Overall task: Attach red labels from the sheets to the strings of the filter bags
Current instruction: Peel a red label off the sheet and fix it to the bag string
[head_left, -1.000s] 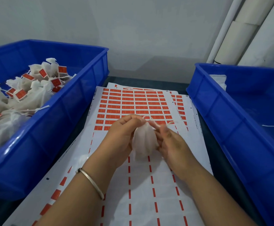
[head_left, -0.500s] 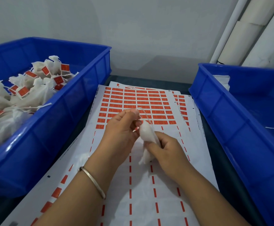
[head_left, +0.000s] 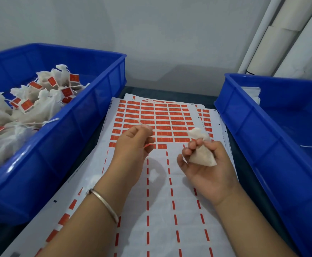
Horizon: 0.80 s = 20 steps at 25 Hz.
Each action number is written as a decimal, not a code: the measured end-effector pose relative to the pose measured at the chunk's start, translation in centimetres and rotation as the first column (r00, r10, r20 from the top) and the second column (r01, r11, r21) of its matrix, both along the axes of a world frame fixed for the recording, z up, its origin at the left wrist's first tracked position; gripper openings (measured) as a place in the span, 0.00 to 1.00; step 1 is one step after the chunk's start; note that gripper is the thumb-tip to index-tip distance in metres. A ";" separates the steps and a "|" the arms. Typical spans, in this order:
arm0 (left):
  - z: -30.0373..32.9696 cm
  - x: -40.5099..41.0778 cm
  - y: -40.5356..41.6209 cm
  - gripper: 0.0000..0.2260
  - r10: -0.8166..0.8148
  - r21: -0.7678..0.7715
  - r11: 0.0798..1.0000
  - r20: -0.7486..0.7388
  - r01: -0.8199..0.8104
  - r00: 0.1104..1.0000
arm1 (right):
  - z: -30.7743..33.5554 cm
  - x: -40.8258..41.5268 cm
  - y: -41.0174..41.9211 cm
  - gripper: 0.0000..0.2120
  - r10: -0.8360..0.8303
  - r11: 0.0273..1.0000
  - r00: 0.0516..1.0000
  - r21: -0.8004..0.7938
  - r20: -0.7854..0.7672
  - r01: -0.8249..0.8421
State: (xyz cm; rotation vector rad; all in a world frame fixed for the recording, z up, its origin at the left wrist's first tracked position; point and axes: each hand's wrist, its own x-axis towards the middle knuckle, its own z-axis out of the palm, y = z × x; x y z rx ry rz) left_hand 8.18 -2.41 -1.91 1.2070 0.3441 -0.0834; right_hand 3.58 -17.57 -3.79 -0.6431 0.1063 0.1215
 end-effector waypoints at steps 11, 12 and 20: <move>-0.9 -2.4 -0.7 0.11 -0.648 0.767 0.610 0.338 0.199 0.683 | -1.1 0.0 0.0 0.10 -0.186 0.564 0.978 -0.804 0.096 0.186; -1.0 -2.3 -0.7 0.10 -0.627 0.759 0.625 0.353 0.179 0.694 | -1.0 -0.2 0.3 0.09 -0.166 0.487 0.978 -0.852 0.124 0.191; -1.0 -2.0 -0.6 0.09 -0.605 0.654 0.713 0.394 0.251 0.692 | -0.1 -0.9 0.3 0.13 0.208 0.366 0.967 -0.928 0.148 0.064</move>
